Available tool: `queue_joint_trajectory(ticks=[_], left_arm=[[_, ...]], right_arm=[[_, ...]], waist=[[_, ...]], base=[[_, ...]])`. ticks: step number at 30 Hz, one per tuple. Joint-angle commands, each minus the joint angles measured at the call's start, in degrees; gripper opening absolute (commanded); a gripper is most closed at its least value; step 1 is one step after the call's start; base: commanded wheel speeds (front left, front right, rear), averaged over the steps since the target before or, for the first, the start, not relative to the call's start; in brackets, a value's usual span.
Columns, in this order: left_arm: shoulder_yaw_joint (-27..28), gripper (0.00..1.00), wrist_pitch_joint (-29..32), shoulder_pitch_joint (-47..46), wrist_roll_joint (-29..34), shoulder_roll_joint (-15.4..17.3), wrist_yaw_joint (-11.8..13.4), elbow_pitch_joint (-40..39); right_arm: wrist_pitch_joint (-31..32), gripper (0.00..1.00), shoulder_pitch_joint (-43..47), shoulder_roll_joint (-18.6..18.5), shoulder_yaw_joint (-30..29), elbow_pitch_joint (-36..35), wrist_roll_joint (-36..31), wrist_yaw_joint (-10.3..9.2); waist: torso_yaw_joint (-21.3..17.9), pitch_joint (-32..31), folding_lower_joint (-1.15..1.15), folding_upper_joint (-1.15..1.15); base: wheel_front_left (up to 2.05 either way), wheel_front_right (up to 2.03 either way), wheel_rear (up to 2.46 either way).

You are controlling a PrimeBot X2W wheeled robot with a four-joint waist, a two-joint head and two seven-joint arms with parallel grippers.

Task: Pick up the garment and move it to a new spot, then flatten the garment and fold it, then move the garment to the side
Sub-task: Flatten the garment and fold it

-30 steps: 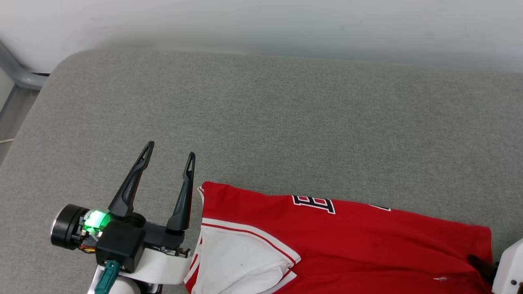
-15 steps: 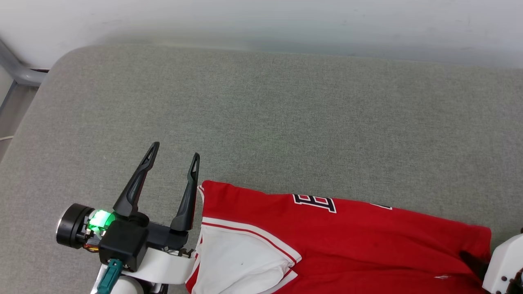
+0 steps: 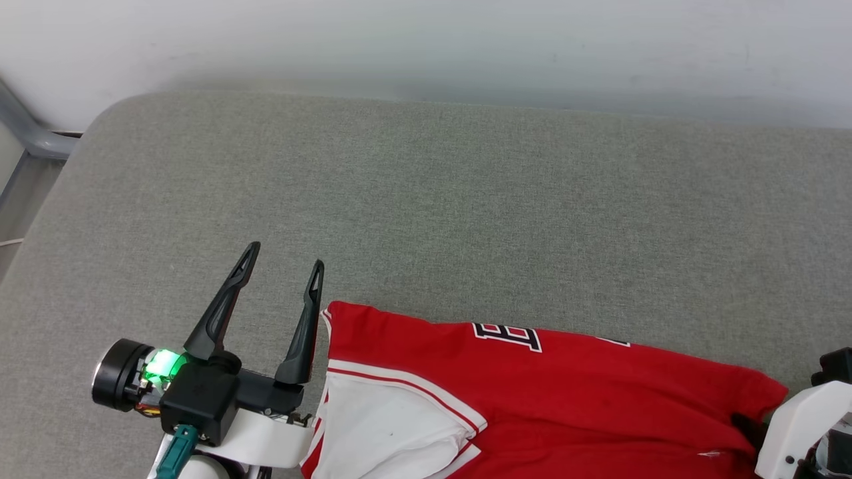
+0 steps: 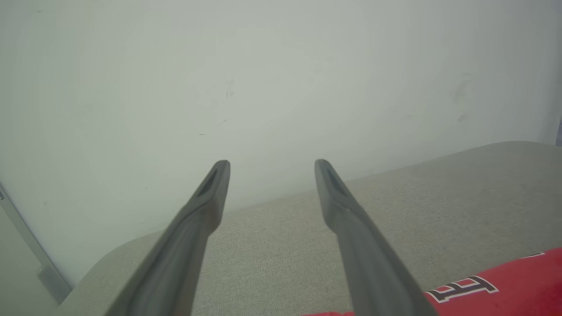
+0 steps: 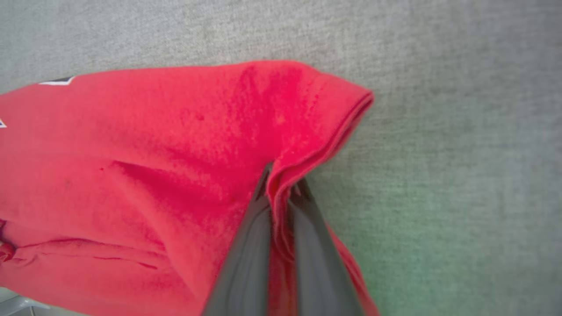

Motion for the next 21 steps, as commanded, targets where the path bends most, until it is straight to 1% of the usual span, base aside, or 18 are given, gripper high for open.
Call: queue_joint_trajectory(ticks=[1, 9, 14, 21], left_arm=[[0.2, 1.00, -0.1, 0.6, 0.2, -0.2, -0.2, 0.1], [0.8, 1.00, -0.1, 1.4, 0.4, -0.4, -0.8, 0.4], [0.9, 1.00, -0.1, 1.4, 0.6, -0.6, -1.1, 0.4], [1.2, 1.00, -0.1, 1.2, 0.6, -1.0, -1.4, 0.4]], right_arm=[[-0.3, 0.00, 0.6, 1.1, 1.3, 2.2, 0.5, 0.13], [-5.6, 0.00, -0.3, -2.0, 1.3, 5.1, 1.3, -0.02], [-8.0, 0.00, -1.0, -4.6, -0.5, 6.4, 1.4, -0.09], [-9.7, 0.00, -2.3, -8.3, -3.7, 8.5, 1.6, -0.08]], waist=[[-0.1, -0.1, 0.01, 0.00], [-0.8, -0.8, 0.01, 0.00], [-1.2, -1.0, 0.01, 0.00], [-1.3, -0.7, 0.01, 0.00]], base=[[0.00, 0.00, 0.00], [0.00, 0.00, 0.00], [0.00, 0.00, 0.00], [0.00, 0.00, 0.00]])
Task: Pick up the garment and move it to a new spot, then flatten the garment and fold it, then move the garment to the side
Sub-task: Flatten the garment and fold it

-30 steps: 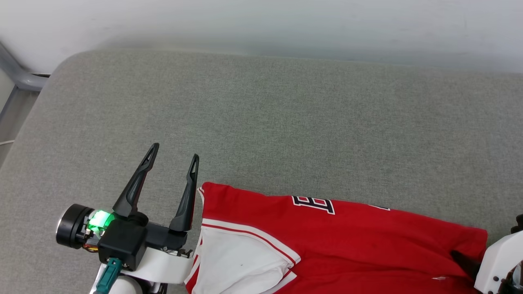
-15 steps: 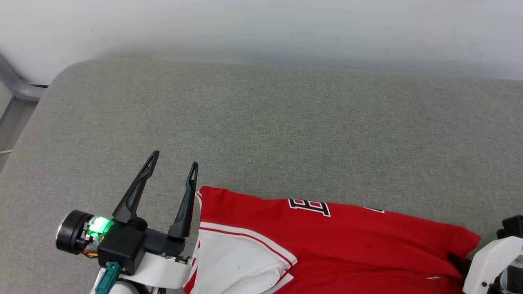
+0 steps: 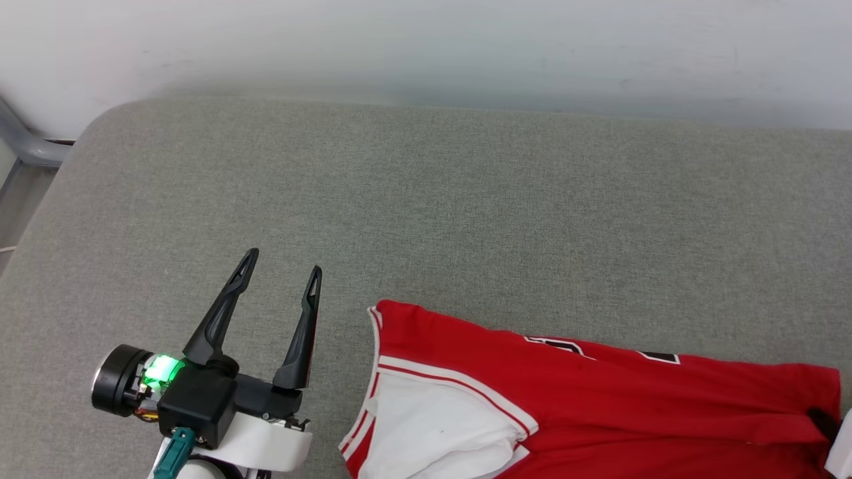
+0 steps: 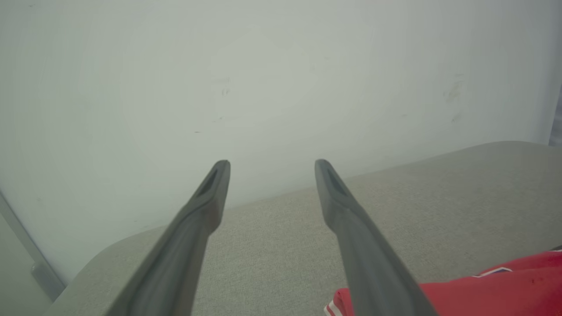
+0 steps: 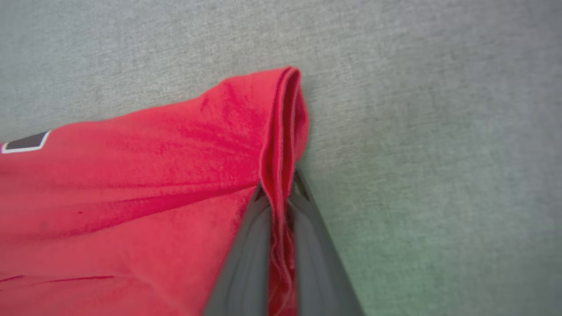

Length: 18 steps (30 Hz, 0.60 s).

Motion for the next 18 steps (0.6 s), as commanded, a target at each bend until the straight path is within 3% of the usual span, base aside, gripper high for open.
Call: queue_joint_trajectory(ticks=[1, 9, 18], left_arm=[[0.2, 1.00, -0.1, 0.2, 0.4, -0.2, -0.3, 0.1], [0.6, 1.00, -0.1, 0.5, 0.2, -0.6, -0.4, 0.4], [0.6, 1.00, -0.1, 2.0, 0.0, -1.5, -0.8, 1.2]], right_arm=[[-0.3, 0.00, 0.0, -1.3, -1.1, 1.3, -0.6, -0.33], [-2.2, 0.00, -1.3, -4.9, -6.5, 4.2, -3.2, -0.25], [-1.1, 0.00, 1.2, -2.7, -5.3, 0.4, -3.0, -0.22]], waist=[[0.0, 0.0, 0.00, 0.00], [0.0, -0.4, 0.00, 0.00], [-0.6, -3.3, 0.00, 0.00]], base=[[0.00, 0.00, 0.00], [0.00, 0.00, 0.00], [0.00, 0.00, 0.00]])
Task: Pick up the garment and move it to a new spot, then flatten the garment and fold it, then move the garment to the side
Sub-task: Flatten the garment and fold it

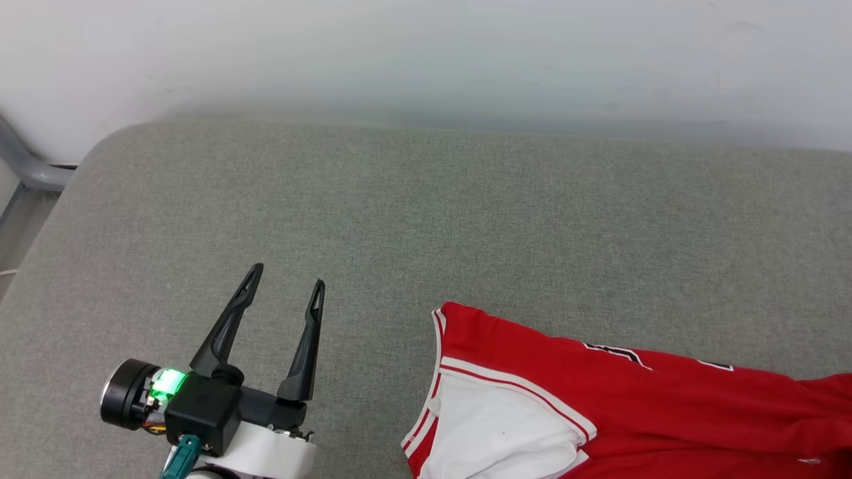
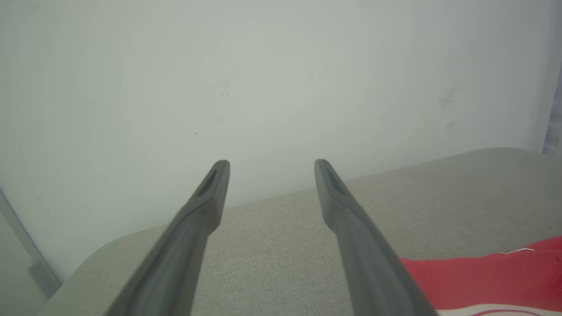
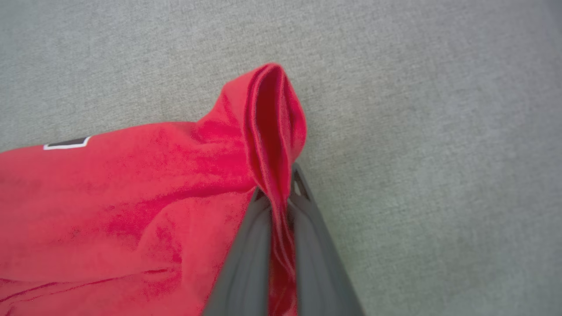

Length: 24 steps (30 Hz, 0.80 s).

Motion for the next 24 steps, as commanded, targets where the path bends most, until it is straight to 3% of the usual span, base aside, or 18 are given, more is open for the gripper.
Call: queue_joint_trajectory(ticks=[1, 10, 24], left_arm=[[0.1, 1.00, -0.1, 0.9, -0.3, -0.2, -0.2, 0.1], [1.0, 1.00, -0.1, 3.3, -0.4, -1.1, -0.4, 0.1], [1.8, 1.00, -0.1, 4.5, -0.7, -2.7, -0.9, 0.0]], right_arm=[[0.4, 0.00, 1.3, 0.9, 0.6, -1.6, 0.4, -0.08], [4.5, 0.00, 7.9, 4.1, 3.7, -14.1, 0.8, -0.08], [12.5, 0.00, 13.9, 13.8, 9.8, -31.8, 2.1, -0.08]], waist=[[-0.3, -1.1, 0.00, 0.00], [-1.0, -4.5, 0.00, 0.00], [0.0, -5.4, 0.00, 0.00]], base=[[0.00, 0.00, 0.00], [0.00, 0.00, 0.00], [0.00, 0.00, 0.00]])
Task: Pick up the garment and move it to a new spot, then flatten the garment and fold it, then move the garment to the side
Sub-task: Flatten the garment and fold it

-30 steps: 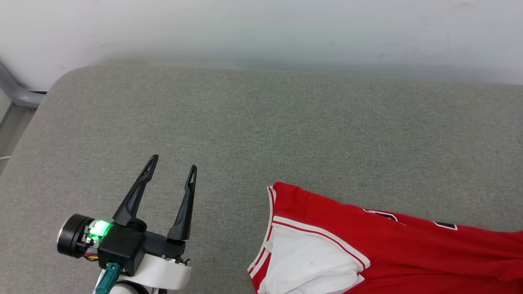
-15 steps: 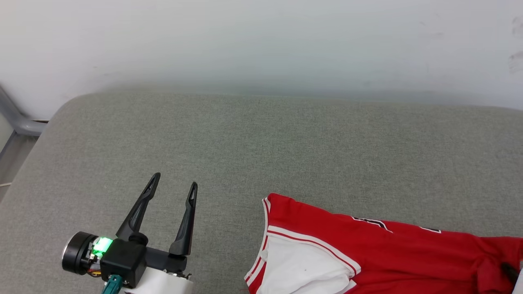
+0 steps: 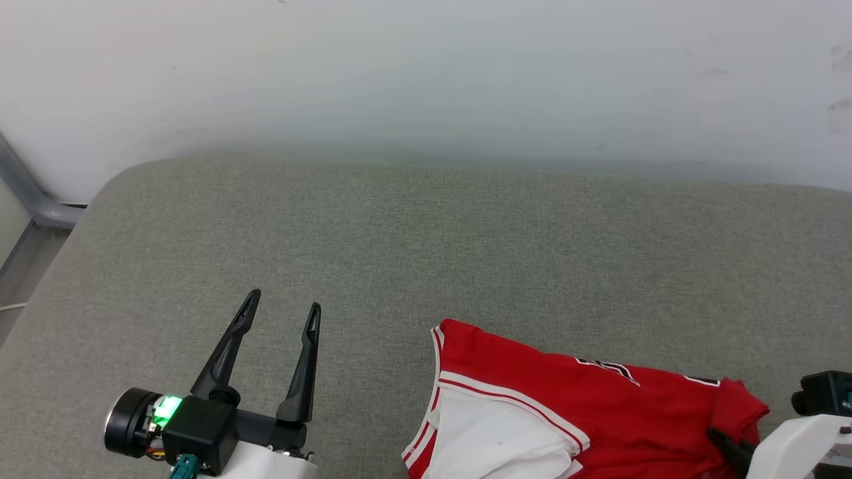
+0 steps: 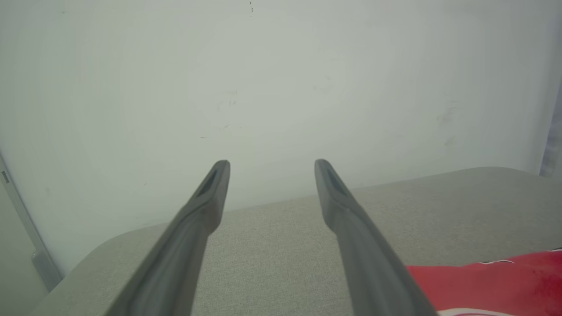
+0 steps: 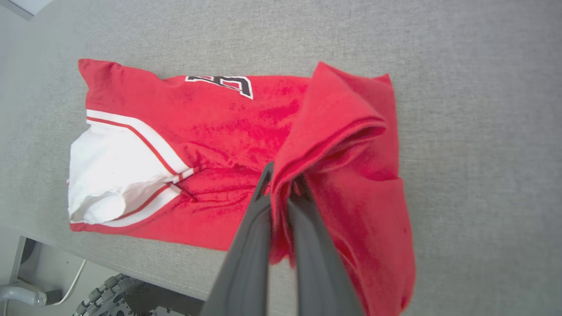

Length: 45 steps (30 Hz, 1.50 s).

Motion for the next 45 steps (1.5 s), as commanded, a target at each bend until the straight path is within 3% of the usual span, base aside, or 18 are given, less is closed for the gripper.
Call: queue_joint_trajectory(ticks=[1, 9, 14, 19, 43, 44, 45], left_arm=[[0.1, 1.00, -0.1, 0.7, -0.2, -0.2, -0.1, 0.0], [0.7, 1.00, -0.1, 0.5, -0.2, -0.4, -0.5, 0.2], [1.1, 1.00, -0.1, 0.4, -0.1, -0.3, -0.7, 0.3], [1.1, 1.00, -0.1, 0.5, 0.0, -0.1, -1.0, 0.5], [-0.3, 1.00, -0.1, -1.2, -0.1, 0.1, -1.3, 1.5], [-0.3, 1.00, -0.1, -1.3, -0.1, 0.1, -1.3, 1.6], [-0.3, 1.00, -0.1, -1.2, -0.1, 0.1, -1.3, 1.7]], right_arm=[[0.5, 0.00, 0.6, 1.7, 0.7, -1.1, 0.9, -0.05], [1.3, 0.00, -1.3, 6.1, 4.8, -3.4, 4.2, -0.05], [-0.3, 0.00, -2.4, 6.8, 7.6, -2.6, 8.6, -0.05], [-5.6, 0.00, -4.5, 6.8, 13.6, 2.5, 15.2, -0.05], [-18.2, 0.00, -16.2, 6.8, 23.2, 25.0, 16.8, -0.05], [-18.6, 0.21, -16.5, 6.8, 23.4, 25.7, 16.6, -0.05], [-18.9, 0.97, -16.9, 6.8, 23.8, 26.4, 16.5, -0.05]], waist=[[0.3, 0.0, 0.01, 0.00], [1.5, 0.1, 0.01, 0.00], [2.2, 0.1, 0.01, 0.00], [3.2, -0.2, 0.01, 0.00], [8.2, 2.3, 0.01, 0.00], [8.3, 2.3, 0.01, 0.00], [8.3, 2.2, 0.01, 0.00]], base=[[0.00, 0.00, 0.00], [0.00, 0.00, 0.00], [0.00, 0.00, 0.00], [0.00, 0.00, 0.00], [0.00, 0.00, 0.00], [0.00, 0.00, 0.00], [0.00, 0.00, 0.00]])
